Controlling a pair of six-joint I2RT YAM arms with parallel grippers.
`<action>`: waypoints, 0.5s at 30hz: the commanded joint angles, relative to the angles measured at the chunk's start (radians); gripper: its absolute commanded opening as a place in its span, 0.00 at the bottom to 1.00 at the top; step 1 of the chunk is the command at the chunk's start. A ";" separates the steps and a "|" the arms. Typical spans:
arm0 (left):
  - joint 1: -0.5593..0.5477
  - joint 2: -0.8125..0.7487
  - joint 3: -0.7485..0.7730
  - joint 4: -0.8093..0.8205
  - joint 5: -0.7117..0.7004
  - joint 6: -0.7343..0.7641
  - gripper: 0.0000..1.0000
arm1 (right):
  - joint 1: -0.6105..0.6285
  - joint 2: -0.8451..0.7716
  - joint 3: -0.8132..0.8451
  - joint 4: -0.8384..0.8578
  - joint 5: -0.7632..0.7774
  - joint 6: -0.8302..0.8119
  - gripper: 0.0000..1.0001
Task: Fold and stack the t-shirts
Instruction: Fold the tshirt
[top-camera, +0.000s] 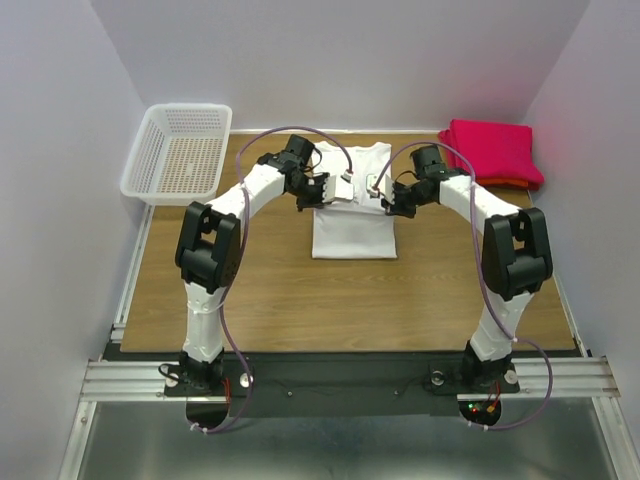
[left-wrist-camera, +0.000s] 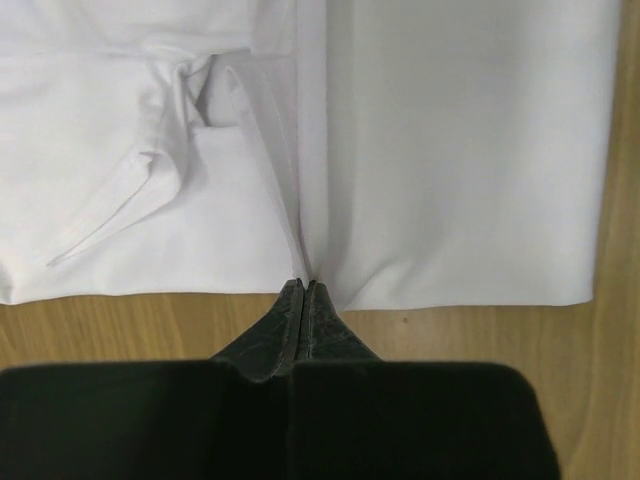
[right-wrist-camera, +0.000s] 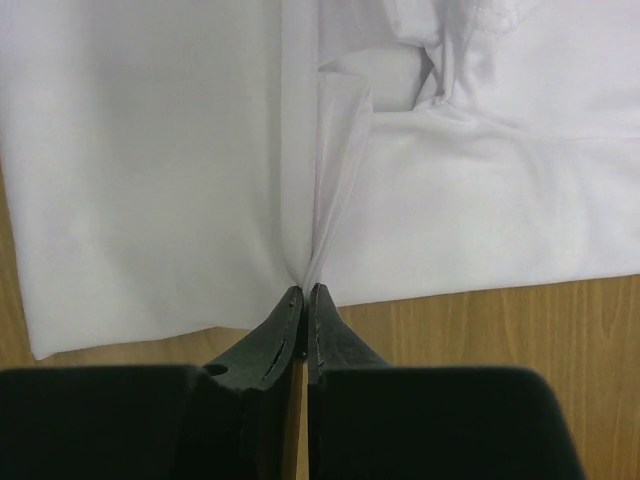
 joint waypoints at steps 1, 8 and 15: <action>0.026 0.036 0.104 -0.048 -0.016 0.031 0.00 | -0.028 0.061 0.097 0.001 -0.039 -0.032 0.01; 0.030 0.128 0.204 -0.033 -0.034 0.027 0.00 | -0.048 0.161 0.204 0.004 -0.042 -0.030 0.01; 0.044 0.163 0.214 0.067 -0.088 -0.028 0.11 | -0.050 0.218 0.255 0.012 -0.012 -0.021 0.13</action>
